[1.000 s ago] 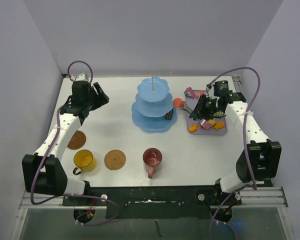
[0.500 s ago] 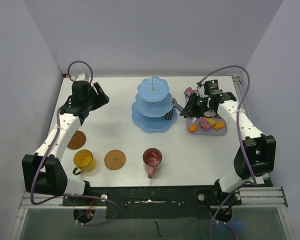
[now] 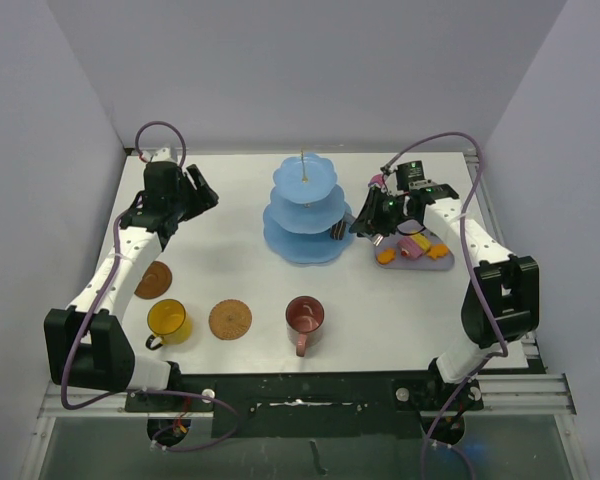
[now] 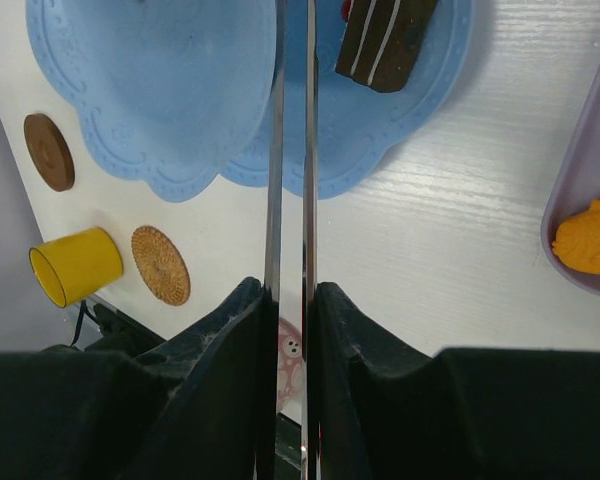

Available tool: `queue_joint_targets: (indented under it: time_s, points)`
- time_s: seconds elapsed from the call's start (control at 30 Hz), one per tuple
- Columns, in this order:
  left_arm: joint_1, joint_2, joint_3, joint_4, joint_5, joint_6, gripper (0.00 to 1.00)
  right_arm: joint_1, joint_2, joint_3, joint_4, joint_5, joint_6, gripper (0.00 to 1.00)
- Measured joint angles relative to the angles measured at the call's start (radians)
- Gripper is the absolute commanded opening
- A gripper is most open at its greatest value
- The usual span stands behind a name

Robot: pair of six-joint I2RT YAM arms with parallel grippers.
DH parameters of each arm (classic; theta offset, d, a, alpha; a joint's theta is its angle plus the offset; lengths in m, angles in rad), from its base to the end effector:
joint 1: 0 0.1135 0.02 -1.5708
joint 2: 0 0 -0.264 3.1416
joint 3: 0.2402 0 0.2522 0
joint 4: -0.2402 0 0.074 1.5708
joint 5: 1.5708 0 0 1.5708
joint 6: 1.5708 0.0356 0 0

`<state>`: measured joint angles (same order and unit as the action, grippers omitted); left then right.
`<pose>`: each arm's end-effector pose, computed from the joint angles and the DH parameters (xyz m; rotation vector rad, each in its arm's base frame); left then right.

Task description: Serve the afternoon tea

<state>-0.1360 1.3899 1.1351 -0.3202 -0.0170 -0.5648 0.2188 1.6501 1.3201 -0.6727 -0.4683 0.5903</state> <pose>0.3138 -0.0423 0.3099 -0.4717 2.1194 -0.3878 0.3372 0.0914 0.2649 0.3096 2.6518 0.8900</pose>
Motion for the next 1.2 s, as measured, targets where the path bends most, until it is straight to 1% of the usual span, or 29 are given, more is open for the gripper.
queue_joint_targets:
  time_s: [0.27, 0.47, 0.57, 0.67, 0.77, 0.93, 1.2]
  points:
    - [0.0, 0.0, 0.0, 0.0, 0.0, 0.0, 0.61, -0.002, 0.005, 0.0, 0.007, -0.016, -0.007, 0.25]
    - [0.0, 0.0, 0.0, 0.0, 0.0, 0.0, 0.61, -0.002, 0.053, -0.001, 0.025, -0.053, -0.014, 0.27]
    - [0.0, 0.0, 0.0, 0.0, 0.0, 0.0, 0.61, -0.004, 0.069, -0.005, 0.032, -0.064, -0.016, 0.34]
    - [0.0, 0.0, 0.0, 0.0, 0.0, 0.0, 0.61, -0.013, 0.069, -0.006, 0.042, -0.076, -0.017, 0.38]
    - [0.0, 0.0, 0.0, 0.0, 0.0, 0.0, 0.61, -0.033, 0.069, -0.012, 0.051, -0.086, -0.016, 0.39]
    - [0.0, 0.0, 0.0, 0.0, 0.0, 0.0, 0.61, -0.072, 0.057, -0.042, 0.063, -0.103, -0.017, 0.38]
    - [0.0, 0.0, 0.0, 0.0, 0.001, 0.0, 0.61, -0.114, -0.021, -0.08, 0.061, -0.12, -0.016, 0.36]
